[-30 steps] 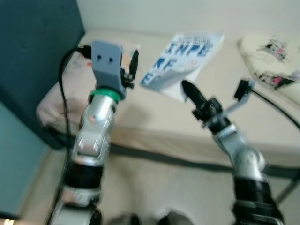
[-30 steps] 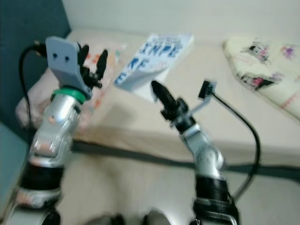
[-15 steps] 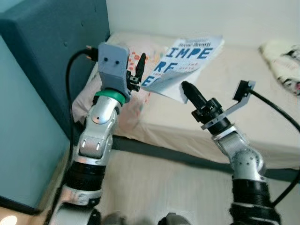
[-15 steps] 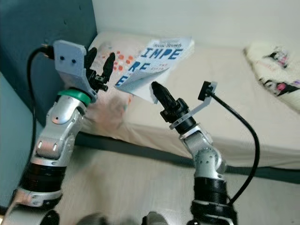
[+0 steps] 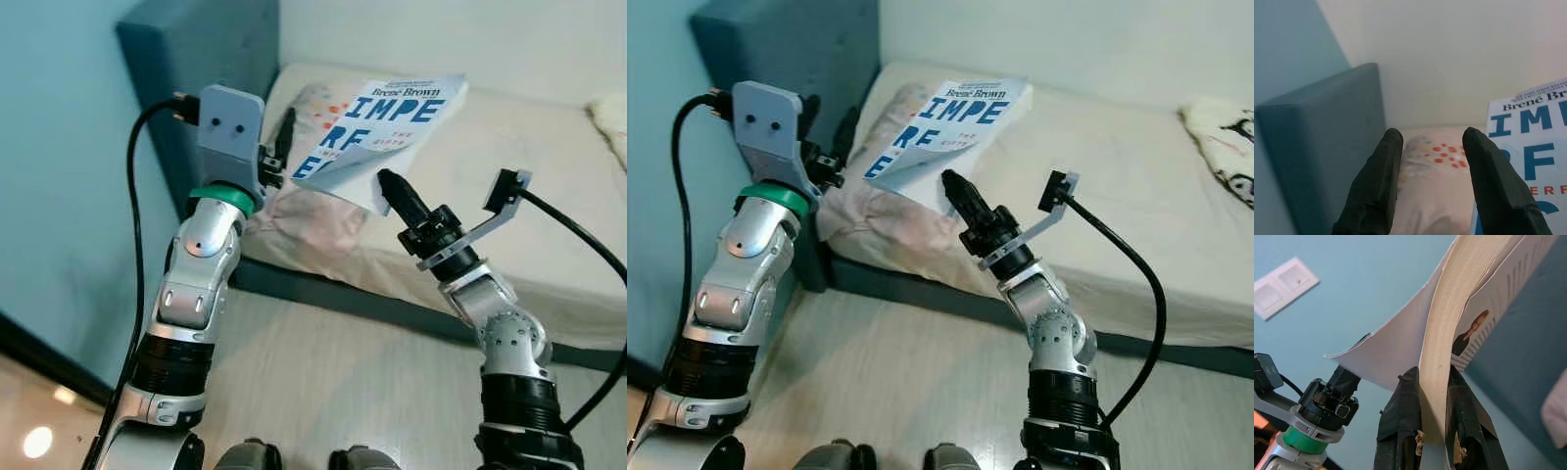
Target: Clean up the room
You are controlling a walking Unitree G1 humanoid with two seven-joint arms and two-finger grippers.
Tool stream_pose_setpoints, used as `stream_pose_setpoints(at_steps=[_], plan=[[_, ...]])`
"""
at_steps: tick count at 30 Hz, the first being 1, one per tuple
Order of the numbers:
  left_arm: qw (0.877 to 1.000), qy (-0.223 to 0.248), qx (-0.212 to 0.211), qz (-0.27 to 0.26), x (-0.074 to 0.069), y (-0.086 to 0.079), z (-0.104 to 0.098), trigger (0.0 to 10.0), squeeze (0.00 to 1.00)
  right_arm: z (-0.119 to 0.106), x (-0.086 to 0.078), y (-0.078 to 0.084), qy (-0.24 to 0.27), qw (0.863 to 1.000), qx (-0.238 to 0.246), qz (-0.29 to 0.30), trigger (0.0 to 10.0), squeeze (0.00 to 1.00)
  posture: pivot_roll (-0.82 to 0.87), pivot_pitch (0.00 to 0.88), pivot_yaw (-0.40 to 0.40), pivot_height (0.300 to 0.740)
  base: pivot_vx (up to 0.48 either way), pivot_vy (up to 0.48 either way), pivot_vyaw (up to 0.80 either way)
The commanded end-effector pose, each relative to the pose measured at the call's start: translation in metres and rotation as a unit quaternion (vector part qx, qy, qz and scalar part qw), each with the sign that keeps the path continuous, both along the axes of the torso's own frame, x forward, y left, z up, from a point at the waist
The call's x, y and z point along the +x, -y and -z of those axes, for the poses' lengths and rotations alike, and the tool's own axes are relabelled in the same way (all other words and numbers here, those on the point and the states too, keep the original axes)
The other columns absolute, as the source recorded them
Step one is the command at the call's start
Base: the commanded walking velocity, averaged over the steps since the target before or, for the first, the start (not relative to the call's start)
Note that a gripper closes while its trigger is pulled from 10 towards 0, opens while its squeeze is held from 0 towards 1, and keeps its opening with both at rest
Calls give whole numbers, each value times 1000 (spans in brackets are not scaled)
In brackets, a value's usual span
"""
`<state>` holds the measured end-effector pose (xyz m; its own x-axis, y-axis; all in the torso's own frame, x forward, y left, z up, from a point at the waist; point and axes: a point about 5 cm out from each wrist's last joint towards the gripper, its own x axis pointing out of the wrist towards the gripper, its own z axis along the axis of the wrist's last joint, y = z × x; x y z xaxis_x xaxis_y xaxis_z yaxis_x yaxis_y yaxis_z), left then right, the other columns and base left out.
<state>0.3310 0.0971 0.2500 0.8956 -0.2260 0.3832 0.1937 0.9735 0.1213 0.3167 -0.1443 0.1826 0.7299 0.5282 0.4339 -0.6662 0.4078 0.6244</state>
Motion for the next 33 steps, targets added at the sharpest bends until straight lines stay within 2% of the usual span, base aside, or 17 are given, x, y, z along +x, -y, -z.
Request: stream_pose_setpoints(at_steps=[1,17,26,33], plan=[[1000,1,6,9,-2,5,3,10000,0,-6,-1,5,17,1000,3,6,10000,0,-34,0,13,715,0,-480,0],[1000,3,7,9,-2,6,3,10000,0,-7,0,4,17,1000,1,5,10000,0,-35,0,12,715,0,-472,0],[1000,-4,19,23,-2,11,6,10000,0,-7,0,4,17,1000,-1,6,10000,0,-39,0,14,715,0,0,0],[1000,5,24,20,-2,12,7,10000,0,-5,-1,3,15,1000,-4,5,10000,0,-40,0,17,715,335,0,0]])
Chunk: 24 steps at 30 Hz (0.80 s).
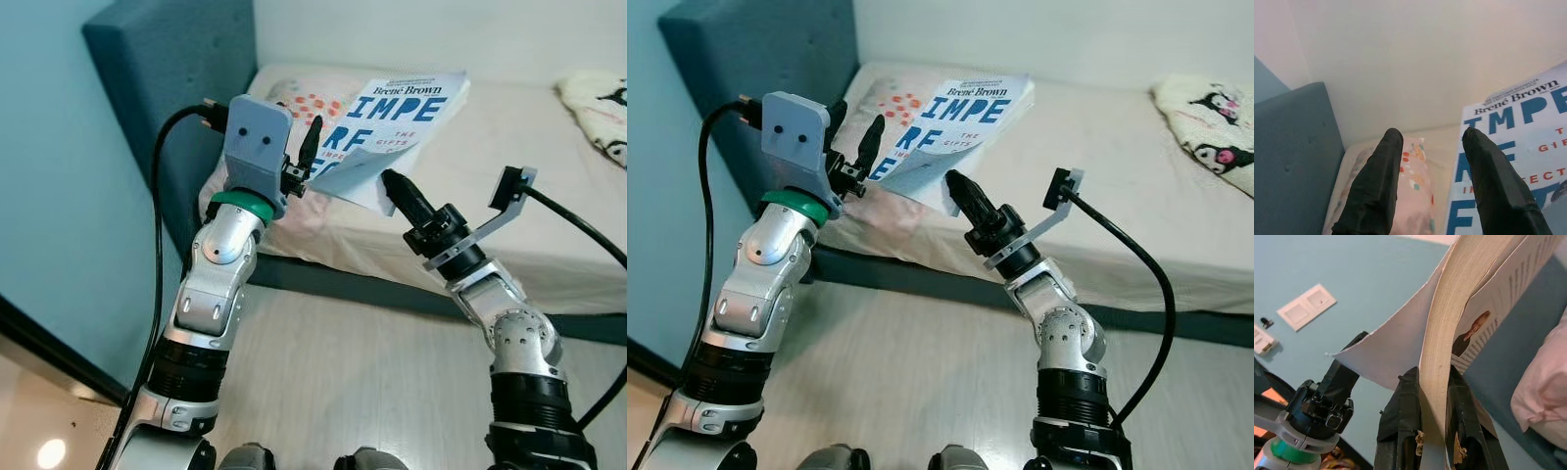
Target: Clean up the room
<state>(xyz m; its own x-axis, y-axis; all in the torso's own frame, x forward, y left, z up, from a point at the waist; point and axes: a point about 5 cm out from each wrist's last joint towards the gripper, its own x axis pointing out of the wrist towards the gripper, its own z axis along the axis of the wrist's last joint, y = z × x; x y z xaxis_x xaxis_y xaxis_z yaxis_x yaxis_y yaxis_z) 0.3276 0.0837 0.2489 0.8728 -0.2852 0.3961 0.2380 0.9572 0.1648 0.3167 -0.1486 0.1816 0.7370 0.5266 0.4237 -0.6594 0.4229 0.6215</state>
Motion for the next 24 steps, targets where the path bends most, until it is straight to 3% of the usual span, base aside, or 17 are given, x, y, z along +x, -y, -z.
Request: stream_pose_setpoints(at_steps=[1,24], plan=[[1000,-8,4,-6,2,-2,6,10000,0,-5,-1,-1,17,1000,2,0,10000,0,-40,0,17,715,465,0,0],[1000,-9,3,-2,3,0,8,10000,0,0,-2,1,8,1000,0,5,10000,0,-45,0,19,715,473,0,0]])
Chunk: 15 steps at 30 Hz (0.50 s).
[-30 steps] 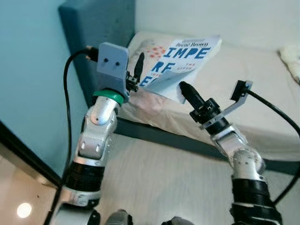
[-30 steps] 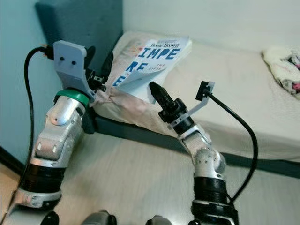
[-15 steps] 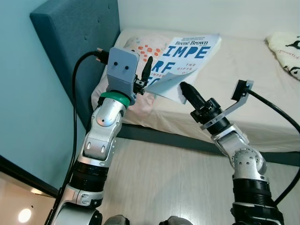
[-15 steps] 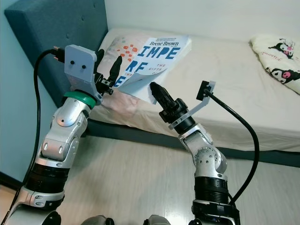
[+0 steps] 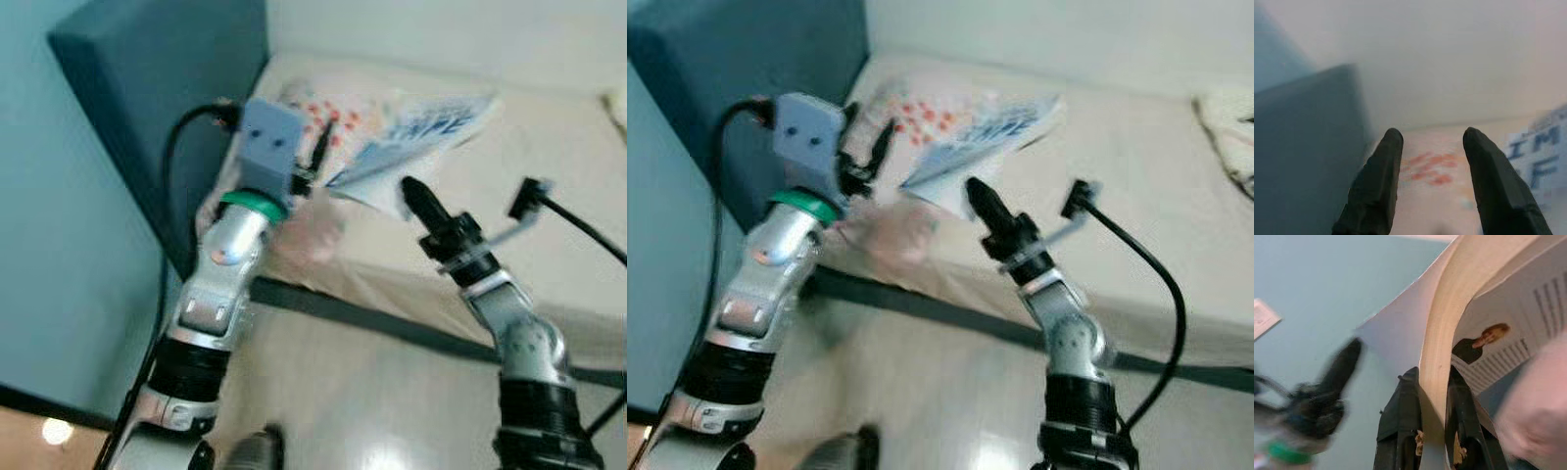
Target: Clean up the room
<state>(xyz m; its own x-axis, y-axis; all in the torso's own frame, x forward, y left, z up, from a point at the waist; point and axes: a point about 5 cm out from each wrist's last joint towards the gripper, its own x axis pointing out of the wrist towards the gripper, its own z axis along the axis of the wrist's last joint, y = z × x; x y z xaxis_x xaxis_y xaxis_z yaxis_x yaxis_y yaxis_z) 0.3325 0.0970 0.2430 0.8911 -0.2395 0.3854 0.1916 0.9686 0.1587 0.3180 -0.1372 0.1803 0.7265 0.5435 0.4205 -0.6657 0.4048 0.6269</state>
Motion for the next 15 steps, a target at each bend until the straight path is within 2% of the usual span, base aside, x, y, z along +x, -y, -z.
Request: stream_pose_setpoints(at_steps=[1,15], plan=[[1000,-2,4,23,-2,14,2,10000,0,-1,-3,13,11,1000,-1,18,10000,0,-45,0,19,715,480,0,0],[1000,0,5,29,-3,17,2,10000,0,1,-2,13,9,1000,2,22,10000,0,-44,0,24,715,476,0,0]])
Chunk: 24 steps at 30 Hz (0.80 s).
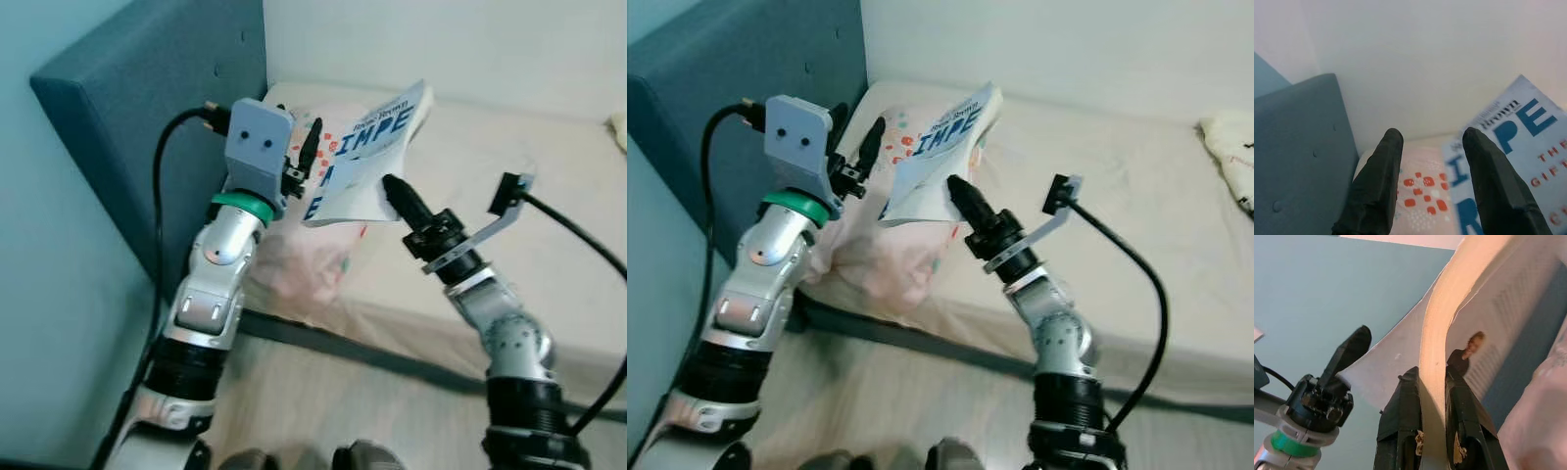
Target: Clean up the room
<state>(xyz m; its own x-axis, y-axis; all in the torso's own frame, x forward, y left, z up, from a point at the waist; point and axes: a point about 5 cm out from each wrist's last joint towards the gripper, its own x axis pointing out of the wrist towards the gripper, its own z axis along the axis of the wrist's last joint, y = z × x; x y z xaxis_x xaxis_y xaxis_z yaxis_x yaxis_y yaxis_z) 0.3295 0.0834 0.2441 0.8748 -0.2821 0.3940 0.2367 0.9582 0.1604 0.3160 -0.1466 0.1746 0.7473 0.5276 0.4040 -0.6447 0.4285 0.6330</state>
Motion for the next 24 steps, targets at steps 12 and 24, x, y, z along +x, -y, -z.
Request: stream_pose_setpoints(at_steps=[12,24], plan=[[1000,7,17,17,-1,9,1,10000,0,-5,1,4,16,1000,7,10,10000,0,-43,0,25,715,396,-187,0],[997,-3,32,74,-11,17,8,10000,0,-2,1,6,10,1000,5,14,10000,0,-41,0,21,715,47,-47,0]])
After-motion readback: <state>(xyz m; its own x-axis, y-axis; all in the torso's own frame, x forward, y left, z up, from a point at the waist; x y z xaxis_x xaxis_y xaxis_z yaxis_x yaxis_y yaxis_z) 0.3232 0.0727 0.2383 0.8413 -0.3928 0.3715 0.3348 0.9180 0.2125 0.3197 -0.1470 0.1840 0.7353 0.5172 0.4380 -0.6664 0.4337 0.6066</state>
